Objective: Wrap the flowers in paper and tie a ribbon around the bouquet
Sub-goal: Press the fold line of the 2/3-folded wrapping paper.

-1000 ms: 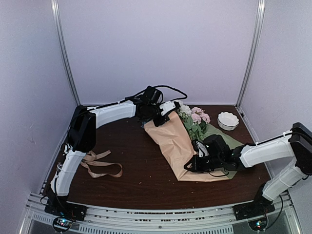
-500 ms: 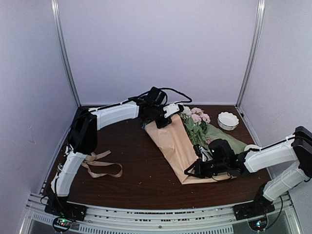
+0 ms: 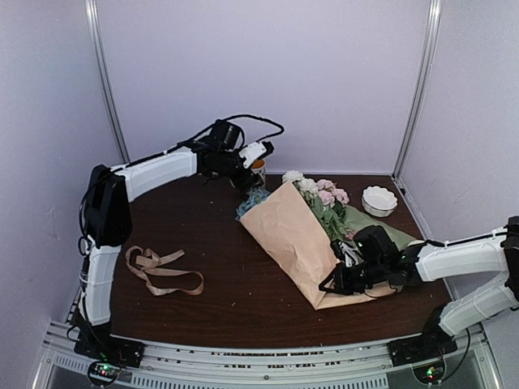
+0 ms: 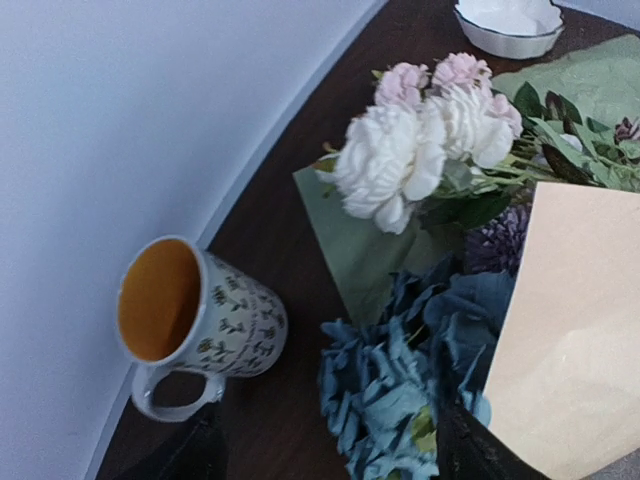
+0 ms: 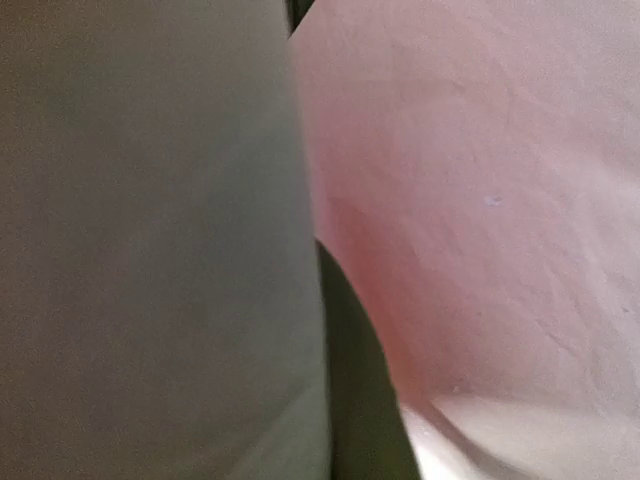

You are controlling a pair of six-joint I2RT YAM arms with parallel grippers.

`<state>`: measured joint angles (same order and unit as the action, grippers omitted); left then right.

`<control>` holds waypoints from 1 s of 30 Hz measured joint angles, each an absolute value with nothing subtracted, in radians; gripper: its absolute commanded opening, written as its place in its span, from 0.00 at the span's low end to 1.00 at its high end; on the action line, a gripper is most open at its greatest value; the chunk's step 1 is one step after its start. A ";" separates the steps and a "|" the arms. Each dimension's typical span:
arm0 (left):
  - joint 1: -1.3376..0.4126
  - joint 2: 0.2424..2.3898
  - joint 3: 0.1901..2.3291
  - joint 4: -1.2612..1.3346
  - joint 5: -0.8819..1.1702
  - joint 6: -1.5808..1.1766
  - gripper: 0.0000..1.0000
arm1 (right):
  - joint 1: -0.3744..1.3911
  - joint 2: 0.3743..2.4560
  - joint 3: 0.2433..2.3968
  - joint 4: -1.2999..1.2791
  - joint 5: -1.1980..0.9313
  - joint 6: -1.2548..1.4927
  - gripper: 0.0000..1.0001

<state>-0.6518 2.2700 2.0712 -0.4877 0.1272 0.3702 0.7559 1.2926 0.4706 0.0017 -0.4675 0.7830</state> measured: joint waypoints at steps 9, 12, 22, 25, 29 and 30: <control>-0.647 1.950 1.734 -0.358 0.049 0.298 0.49 | 0.709 1.323 0.472 -0.004 -0.472 0.766 0.00; -0.714 1.920 1.660 -0.355 0.050 0.300 0.47 | 0.692 1.331 0.458 0.021 -0.472 0.771 0.00; -0.848 2.195 1.815 -0.426 0.062 0.295 0.54 | 0.675 1.394 0.423 0.091 -0.468 0.798 0.00; -0.837 2.284 1.891 -0.463 0.000 0.289 0.54 | 0.675 1.377 0.405 0.102 -0.463 0.802 0.00; -0.825 2.325 1.929 -0.492 -0.042 0.281 0.54 | 0.675 1.361 0.386 0.117 -0.455 0.810 0.00; -0.824 2.325 1.932 -0.498 -0.049 0.281 0.54 | 0.675 1.359 0.384 0.119 -0.453 0.811 0.00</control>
<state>-0.8242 2.3249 1.9316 -0.4976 -0.0486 0.2806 0.6754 1.3594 0.3840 0.1188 -0.4530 0.8112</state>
